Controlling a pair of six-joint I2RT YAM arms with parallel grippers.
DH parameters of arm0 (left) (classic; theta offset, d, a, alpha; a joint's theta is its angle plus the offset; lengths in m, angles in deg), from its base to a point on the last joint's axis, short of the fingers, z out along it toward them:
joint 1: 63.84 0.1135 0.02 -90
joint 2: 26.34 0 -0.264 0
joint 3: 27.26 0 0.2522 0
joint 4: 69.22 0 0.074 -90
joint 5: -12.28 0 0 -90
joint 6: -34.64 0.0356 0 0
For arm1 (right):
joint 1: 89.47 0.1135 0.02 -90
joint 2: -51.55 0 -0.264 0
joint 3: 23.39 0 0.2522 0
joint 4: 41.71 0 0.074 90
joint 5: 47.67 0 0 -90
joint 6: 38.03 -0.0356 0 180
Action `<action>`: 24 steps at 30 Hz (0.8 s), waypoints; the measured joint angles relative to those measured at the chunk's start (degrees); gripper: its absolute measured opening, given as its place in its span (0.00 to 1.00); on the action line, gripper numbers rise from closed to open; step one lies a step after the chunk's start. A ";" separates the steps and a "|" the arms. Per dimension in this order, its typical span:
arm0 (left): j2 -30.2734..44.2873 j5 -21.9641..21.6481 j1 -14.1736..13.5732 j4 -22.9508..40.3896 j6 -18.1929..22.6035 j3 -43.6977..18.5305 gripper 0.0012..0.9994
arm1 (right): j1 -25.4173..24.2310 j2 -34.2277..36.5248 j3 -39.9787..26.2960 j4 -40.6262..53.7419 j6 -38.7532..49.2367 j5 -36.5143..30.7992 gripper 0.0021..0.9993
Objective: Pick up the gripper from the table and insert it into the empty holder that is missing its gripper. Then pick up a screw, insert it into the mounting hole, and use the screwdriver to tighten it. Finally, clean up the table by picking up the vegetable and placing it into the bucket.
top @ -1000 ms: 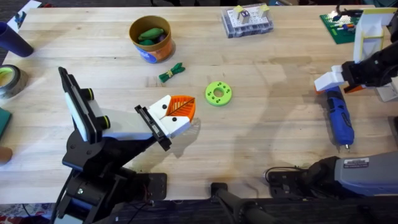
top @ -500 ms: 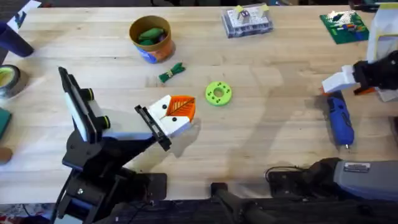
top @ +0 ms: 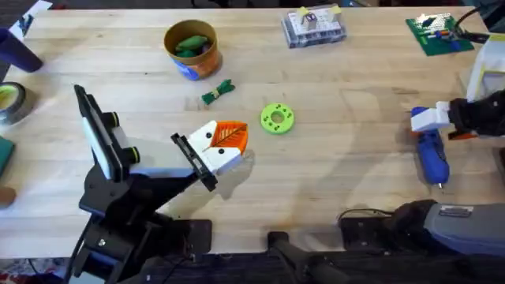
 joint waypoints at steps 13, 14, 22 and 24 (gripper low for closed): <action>0.00 0.00 0.00 0.00 0.00 0.00 0.01 | 0.11 7.72 0.38 -4.84 0.12 -0.52 0.97; 0.00 0.00 0.00 0.00 0.01 0.00 0.01 | 0.11 7.92 0.26 -4.76 0.13 -0.57 0.97; 0.00 0.00 0.00 0.00 0.00 0.00 0.01 | 0.11 8.34 0.09 -5.00 -1.29 -0.55 0.97; -0.01 0.00 0.00 0.00 0.00 0.00 0.01 | 0.11 8.37 0.08 -5.14 -1.52 -0.40 0.97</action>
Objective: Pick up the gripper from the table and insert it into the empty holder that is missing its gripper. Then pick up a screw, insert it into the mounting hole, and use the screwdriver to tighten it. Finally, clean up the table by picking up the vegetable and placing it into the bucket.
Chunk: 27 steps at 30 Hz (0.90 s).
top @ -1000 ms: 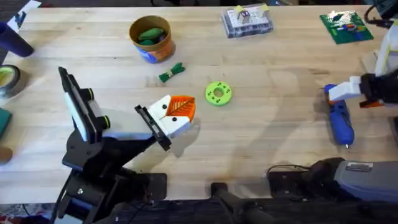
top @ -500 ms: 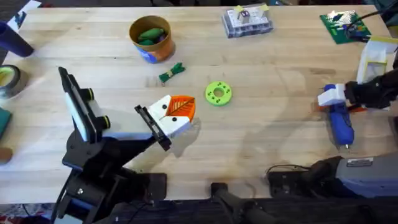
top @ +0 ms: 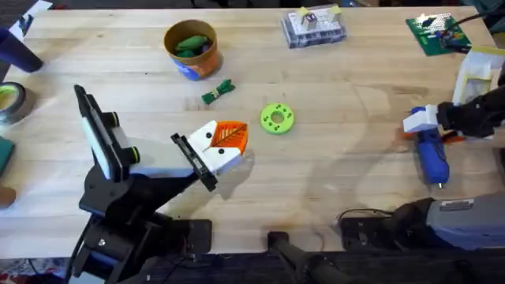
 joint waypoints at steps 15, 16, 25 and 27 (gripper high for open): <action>0.00 0.00 0.00 0.00 0.00 0.00 0.01 | -0.13 0.09 -0.56 -0.35 -0.69 0.07 0.71; 0.01 0.00 0.00 0.00 0.01 0.00 0.01 | -0.14 0.30 -0.78 -0.40 -0.67 0.16 0.58; 0.01 0.00 0.00 0.00 0.00 0.00 0.01 | -0.14 1.49 -1.72 0.00 -0.49 1.07 0.02; 0.01 0.00 0.00 0.00 0.00 0.00 0.01 | -0.11 1.66 -2.16 1.02 -0.48 1.52 0.02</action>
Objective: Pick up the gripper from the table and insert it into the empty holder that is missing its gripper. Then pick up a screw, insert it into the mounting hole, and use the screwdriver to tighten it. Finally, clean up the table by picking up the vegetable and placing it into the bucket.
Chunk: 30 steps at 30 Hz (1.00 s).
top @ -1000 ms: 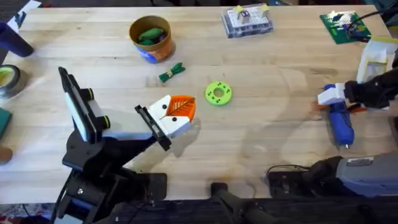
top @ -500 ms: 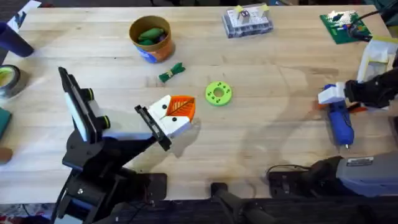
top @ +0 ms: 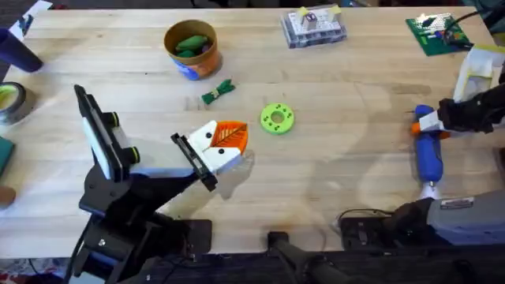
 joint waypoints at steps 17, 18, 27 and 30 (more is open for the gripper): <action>0.00 0.00 0.00 0.00 0.00 0.00 0.01 | 0.33 -5.40 -18.50 8.44 -7.27 7.16 0.02; 0.00 0.00 0.00 0.00 0.00 0.00 0.01 | 0.33 -7.19 -18.63 8.46 -7.74 8.03 0.02; -0.01 0.00 0.00 0.00 0.00 0.00 0.01 | 0.44 -28.96 -18.91 6.79 -12.39 11.78 0.02; -0.01 0.00 0.00 0.00 0.00 0.00 0.01 | 0.44 -35.92 -18.83 5.90 -12.69 12.60 0.02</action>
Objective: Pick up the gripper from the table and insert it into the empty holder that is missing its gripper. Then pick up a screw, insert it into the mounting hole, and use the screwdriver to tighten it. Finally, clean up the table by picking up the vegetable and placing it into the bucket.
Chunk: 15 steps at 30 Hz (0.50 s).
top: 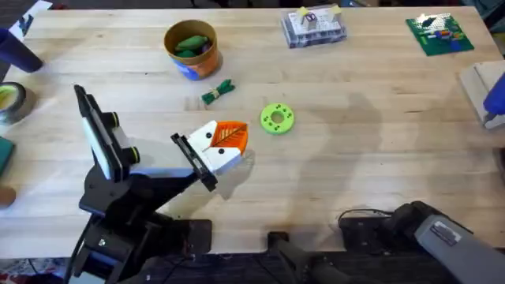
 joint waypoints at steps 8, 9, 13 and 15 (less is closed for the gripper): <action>0.01 0.00 0.00 0.00 0.00 0.00 0.01 | 0.08 -15.74 12.16 -11.41 -3.24 10.59 0.02; 0.00 0.00 0.00 0.00 0.00 0.00 0.01 | 0.26 -17.14 14.32 -13.53 -4.28 12.51 0.02; 0.01 0.00 0.00 0.00 0.00 0.00 0.01 | 2.49 -21.84 22.46 -23.60 -9.03 19.35 0.02; 0.01 0.00 0.00 0.00 0.00 0.00 0.01 | 4.43 -23.98 25.89 -27.73 -11.36 22.00 0.02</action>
